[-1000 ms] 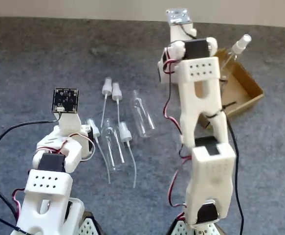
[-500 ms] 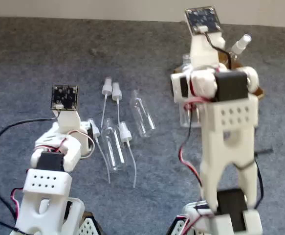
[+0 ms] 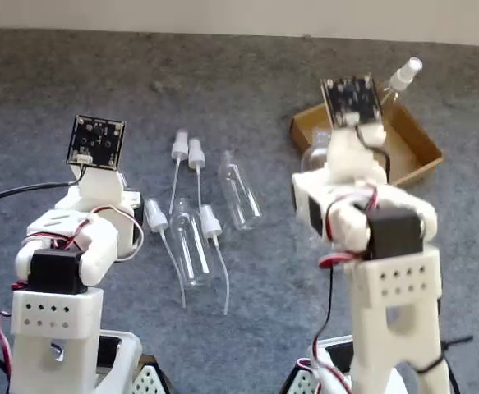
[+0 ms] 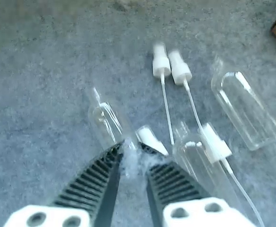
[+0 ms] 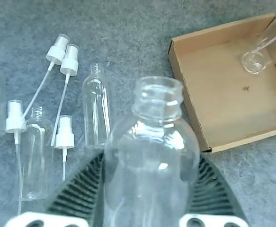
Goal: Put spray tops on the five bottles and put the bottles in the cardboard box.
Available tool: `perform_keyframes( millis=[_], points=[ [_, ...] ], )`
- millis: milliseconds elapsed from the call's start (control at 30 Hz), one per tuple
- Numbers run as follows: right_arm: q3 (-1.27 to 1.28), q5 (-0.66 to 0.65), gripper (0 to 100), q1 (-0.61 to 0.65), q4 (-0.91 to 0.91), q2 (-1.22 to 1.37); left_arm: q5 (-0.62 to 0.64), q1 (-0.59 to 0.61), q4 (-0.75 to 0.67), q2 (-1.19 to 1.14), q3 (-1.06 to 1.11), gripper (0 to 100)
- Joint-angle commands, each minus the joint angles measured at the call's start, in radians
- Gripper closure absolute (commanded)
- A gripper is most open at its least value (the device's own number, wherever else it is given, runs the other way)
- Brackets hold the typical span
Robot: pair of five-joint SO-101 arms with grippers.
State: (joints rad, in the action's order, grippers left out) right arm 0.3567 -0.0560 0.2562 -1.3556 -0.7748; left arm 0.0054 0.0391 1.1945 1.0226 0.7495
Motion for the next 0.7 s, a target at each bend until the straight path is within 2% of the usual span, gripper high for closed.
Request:
perform_keyframes(
  millis=[0, 300, 667],
  points=[
    [0.177, -0.002, 88.1, -0.013, 0.145, -0.147, -0.034, 0.005, 0.005, -0.015, -0.087, 99],
    [0.547, 0.000, 88.1, -0.012, 0.400, -0.340, -0.110, 0.004, 0.144, -0.366, -0.392, 99],
    [0.849, 0.000, 88.1, -0.012, 0.670, -0.378, -0.110, -0.012, 0.273, -0.877, -0.819, 99]
  ],
)
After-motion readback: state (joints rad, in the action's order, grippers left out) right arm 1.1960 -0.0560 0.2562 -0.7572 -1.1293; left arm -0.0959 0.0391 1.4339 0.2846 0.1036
